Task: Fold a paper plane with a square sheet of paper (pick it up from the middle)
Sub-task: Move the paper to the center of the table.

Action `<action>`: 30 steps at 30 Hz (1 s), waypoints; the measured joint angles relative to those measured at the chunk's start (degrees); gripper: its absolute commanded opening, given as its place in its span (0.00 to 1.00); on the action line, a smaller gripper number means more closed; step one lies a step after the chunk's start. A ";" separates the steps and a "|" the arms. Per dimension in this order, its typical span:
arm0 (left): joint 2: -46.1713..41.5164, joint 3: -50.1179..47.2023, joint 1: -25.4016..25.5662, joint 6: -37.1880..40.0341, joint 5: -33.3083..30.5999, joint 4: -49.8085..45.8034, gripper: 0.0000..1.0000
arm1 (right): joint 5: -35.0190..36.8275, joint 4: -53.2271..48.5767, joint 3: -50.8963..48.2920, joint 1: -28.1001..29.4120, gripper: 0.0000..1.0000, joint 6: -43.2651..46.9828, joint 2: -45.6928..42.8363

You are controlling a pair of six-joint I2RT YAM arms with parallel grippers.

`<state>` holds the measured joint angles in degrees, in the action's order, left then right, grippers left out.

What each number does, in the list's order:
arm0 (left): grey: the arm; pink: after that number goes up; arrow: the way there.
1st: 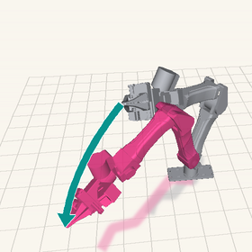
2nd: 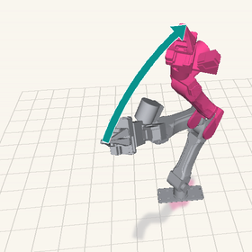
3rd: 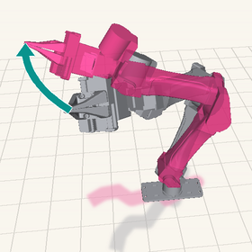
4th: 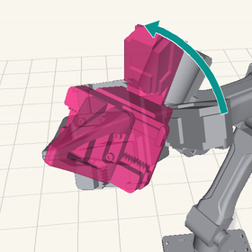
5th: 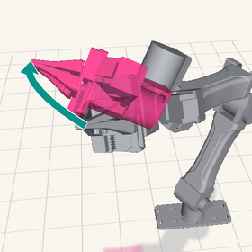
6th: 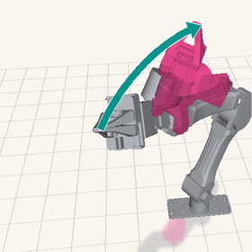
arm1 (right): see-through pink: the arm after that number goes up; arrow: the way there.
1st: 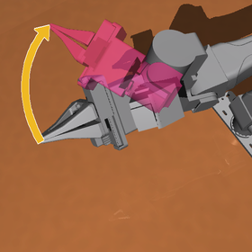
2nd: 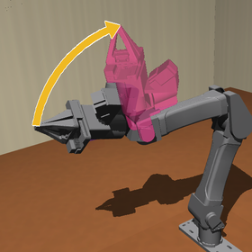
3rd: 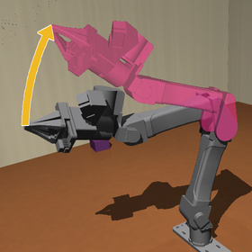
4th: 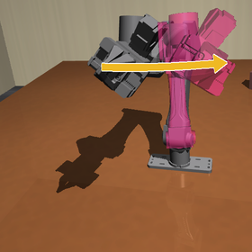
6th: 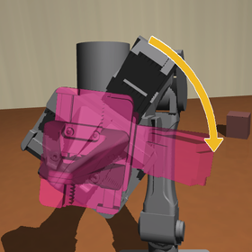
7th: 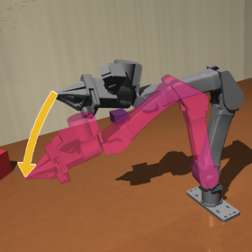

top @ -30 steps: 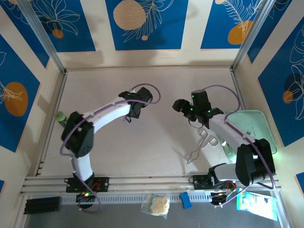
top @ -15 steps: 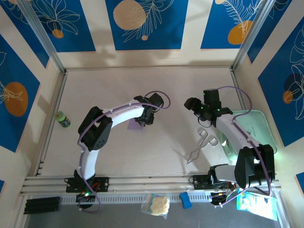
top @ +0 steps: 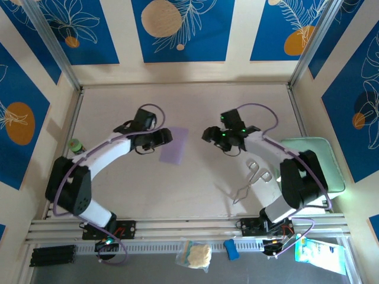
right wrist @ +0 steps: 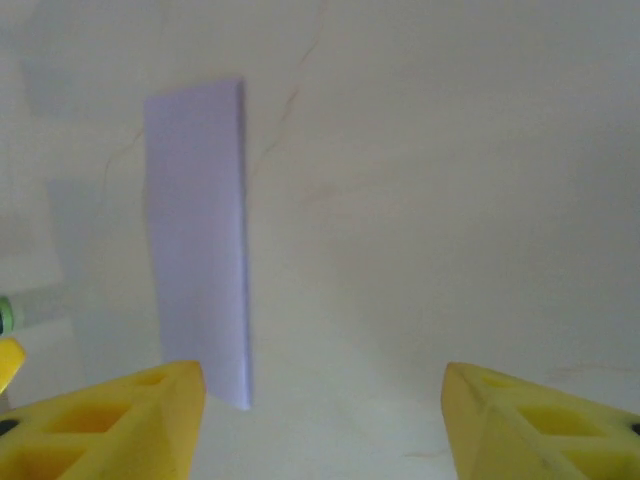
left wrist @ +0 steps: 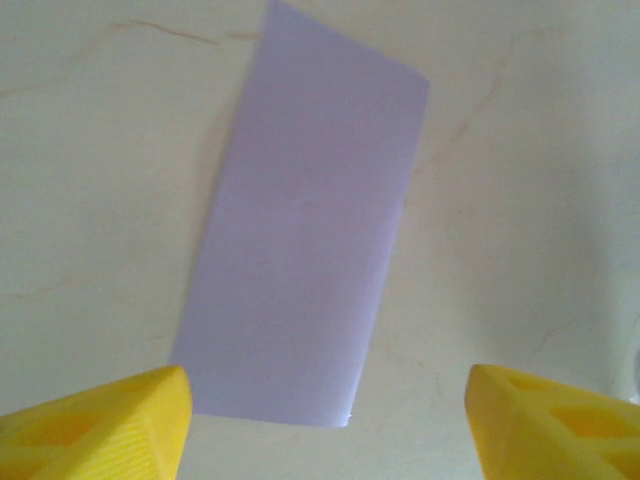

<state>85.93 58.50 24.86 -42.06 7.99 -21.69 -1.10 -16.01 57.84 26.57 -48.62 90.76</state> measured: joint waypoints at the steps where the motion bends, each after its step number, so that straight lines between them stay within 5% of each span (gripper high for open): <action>1: -1.60 -1.95 -1.57 -0.63 0.37 0.85 0.86 | -0.63 0.68 1.40 1.77 0.60 -0.52 2.16; 4: -4.55 -6.43 -5.05 -2.10 1.03 2.60 0.99 | -2.16 2.34 5.44 5.84 0.58 -1.57 7.98; 17: -6.47 -11.21 -8.52 -4.17 4.35 5.70 0.99 | -8.68 1.14 21.49 12.11 0.55 -0.24 26.62; 30: -4.74 -11.21 -8.59 -4.76 8.66 7.34 0.99 | -9.86 -7.34 18.78 12.00 0.54 14.56 25.46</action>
<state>81.19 47.29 16.27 -46.83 16.64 -14.35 -10.96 -23.35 76.62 38.57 -34.06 116.22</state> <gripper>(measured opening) 0.994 0.547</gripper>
